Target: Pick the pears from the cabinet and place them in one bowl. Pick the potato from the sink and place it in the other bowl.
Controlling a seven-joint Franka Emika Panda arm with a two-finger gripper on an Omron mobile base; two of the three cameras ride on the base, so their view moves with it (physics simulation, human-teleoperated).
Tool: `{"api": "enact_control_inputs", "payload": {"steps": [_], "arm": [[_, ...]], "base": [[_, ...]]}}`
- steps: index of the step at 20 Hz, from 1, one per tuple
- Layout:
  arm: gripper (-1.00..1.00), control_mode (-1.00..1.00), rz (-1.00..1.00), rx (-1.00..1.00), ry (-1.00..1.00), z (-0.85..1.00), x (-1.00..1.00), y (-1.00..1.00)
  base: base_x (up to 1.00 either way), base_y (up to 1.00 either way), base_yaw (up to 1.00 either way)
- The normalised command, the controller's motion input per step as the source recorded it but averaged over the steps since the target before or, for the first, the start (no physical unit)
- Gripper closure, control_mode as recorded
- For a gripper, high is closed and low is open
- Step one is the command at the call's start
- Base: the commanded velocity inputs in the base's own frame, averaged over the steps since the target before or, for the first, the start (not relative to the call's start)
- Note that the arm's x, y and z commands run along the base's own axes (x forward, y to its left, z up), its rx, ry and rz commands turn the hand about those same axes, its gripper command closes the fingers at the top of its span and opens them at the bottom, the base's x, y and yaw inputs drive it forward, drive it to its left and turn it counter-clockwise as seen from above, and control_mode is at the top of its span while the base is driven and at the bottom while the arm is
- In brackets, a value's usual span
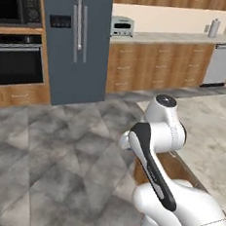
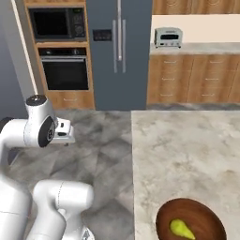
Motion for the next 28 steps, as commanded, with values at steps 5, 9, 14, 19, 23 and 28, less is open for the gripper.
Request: {"api": "enact_control_inputs", "payload": {"steps": [5,9,14,19,23,28], "arm": [[-1.0,1.0,0.0,0.0,0.0,0.0,0.0,0.0],[-1.0,1.0,0.0,0.0,0.0,0.0,0.0,0.0],[-1.0,1.0,0.0,0.0,0.0,0.0,0.0,0.0],[-1.0,1.0,0.0,0.0,0.0,0.0,0.0,0.0],[-1.0,1.0,0.0,0.0,0.0,0.0,0.0,0.0],[-1.0,1.0,0.0,0.0,0.0,0.0,0.0,0.0]], "base": [[0.02,-0.04,0.48],[0.0,-0.18,0.47],[0.0,-0.3,0.44],[0.0,-0.15,0.48],[0.0,-0.13,0.46],[0.0,-0.27,0.37]]}}
